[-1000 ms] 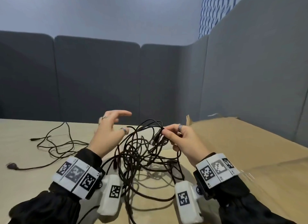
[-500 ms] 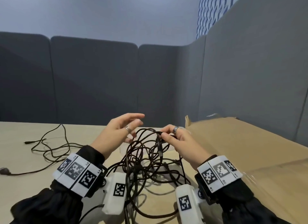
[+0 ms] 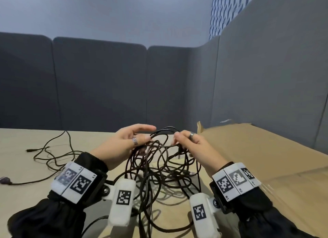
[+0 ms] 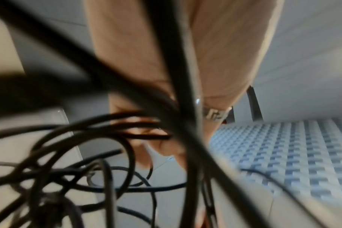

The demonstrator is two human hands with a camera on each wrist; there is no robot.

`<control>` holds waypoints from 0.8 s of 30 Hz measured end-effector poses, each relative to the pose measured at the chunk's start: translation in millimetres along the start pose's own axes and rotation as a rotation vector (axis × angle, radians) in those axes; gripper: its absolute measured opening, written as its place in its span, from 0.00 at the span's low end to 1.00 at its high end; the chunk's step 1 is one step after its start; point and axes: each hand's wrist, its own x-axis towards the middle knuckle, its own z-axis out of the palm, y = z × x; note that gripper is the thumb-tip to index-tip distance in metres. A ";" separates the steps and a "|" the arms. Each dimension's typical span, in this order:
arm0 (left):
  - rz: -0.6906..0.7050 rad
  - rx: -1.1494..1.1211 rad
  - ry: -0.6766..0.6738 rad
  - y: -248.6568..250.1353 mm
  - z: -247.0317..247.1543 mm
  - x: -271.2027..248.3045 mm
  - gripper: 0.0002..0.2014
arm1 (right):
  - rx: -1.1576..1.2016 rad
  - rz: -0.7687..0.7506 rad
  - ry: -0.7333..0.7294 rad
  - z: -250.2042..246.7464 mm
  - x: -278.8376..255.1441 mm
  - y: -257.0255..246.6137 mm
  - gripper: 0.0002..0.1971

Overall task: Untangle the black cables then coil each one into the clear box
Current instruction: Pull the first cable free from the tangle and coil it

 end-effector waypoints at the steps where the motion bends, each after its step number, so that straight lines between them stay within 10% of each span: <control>1: 0.002 -0.015 -0.028 0.3 -2.6 -0.4 0.28 | -0.006 0.008 0.045 -2.4 1.1 0.9 0.14; 5: -0.008 0.198 -0.126 2.4 -2.4 -6.2 0.38 | 0.069 0.059 0.139 -6.7 4.0 5.4 0.15; 10: -0.074 0.431 0.038 -3.7 -5.6 -3.8 0.24 | 0.235 0.092 0.204 -7.7 3.8 2.6 0.14; 24: -0.062 0.132 0.029 7.2 -7.5 -6.2 0.10 | 0.363 0.122 0.395 -27.4 5.3 0.0 0.18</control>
